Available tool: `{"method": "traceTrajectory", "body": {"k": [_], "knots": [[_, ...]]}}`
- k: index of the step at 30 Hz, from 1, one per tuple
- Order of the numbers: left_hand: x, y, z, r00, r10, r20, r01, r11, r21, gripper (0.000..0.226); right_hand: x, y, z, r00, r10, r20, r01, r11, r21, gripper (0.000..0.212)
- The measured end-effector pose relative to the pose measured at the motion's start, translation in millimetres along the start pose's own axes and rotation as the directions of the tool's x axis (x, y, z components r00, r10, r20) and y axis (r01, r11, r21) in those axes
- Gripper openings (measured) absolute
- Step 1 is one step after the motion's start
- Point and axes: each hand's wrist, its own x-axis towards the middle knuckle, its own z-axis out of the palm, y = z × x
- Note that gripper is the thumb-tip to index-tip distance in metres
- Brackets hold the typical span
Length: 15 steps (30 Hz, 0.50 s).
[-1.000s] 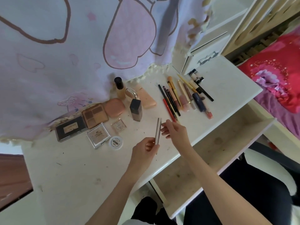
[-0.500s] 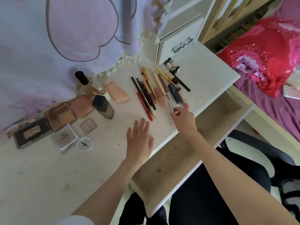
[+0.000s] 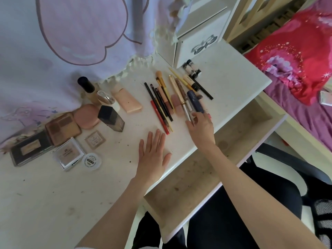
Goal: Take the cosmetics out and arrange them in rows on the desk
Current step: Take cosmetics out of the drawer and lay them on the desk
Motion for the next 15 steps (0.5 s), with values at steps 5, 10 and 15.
{"method": "traceTrajectory", "body": {"k": [5,10,15], "knots": [[-1,-2,-3,0.998,0.015,-0.063,-0.030,0.968,-0.251,0.054,-36,22,-4,0.993,-0.039,-0.114,0.052,0.992,0.112,0.029],[-7,1,-19,0.969,-0.046,-0.241,-0.028,0.956,-0.293,0.025,-78,55,-21,0.971,0.152,-0.182,-0.112,0.970,0.216,0.020],[-46,51,-16,0.981,0.026,-0.192,-0.087,0.946,-0.313,0.024,-118,109,-28,0.809,0.578,-0.104,-0.486,0.759,0.433,0.024]]}}
